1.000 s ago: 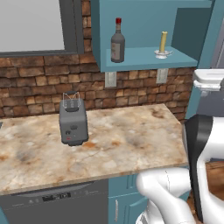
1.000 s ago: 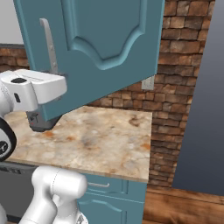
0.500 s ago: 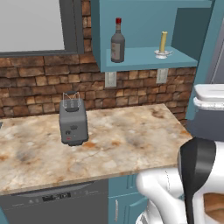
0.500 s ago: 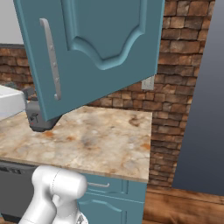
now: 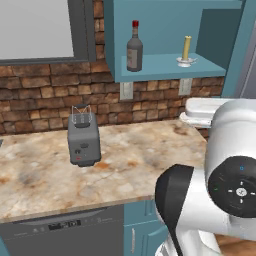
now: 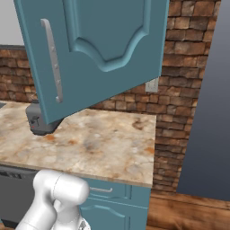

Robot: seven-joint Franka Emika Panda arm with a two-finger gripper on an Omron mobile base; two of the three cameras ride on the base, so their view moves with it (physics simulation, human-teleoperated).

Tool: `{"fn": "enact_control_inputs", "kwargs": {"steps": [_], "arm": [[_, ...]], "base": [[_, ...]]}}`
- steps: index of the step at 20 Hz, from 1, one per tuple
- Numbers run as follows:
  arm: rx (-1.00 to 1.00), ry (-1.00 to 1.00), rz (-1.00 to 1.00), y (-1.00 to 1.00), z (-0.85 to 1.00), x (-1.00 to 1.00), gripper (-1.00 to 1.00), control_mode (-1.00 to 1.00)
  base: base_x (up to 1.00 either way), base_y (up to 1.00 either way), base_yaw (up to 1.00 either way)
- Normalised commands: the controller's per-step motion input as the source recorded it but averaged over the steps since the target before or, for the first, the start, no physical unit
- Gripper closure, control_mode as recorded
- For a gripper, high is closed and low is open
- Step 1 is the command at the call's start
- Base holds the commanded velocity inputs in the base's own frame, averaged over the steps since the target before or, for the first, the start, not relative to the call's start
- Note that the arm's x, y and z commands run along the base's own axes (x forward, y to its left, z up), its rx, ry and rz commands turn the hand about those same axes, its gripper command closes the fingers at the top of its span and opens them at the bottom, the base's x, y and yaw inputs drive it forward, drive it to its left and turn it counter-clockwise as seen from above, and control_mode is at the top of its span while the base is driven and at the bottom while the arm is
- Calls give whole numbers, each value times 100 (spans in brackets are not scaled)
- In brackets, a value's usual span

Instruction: Get the candle and the liquor from the cabinet and move them to the dining counter.

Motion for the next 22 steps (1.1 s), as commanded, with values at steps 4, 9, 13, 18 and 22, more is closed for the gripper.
{"fn": "enact_control_inputs", "kwargs": {"steps": [4, 9, 13, 18, 22], "arm": [[0, 0, -28, 1, 0, 63, -100, -100], [0, 0, -28, 0, -7, 70, -100, -100], [0, -7, -19, 0, -14, 57, -100, -100], [0, -4, -13, -5, -2, 28, -100, -100], [-1, 0, -15, -35, 0, 5, -100, -100]], "base": [[0, 0, 0], [0, 0, 0], [0, 0, 0], [0, 0, 0], [0, 0, 0]]}}
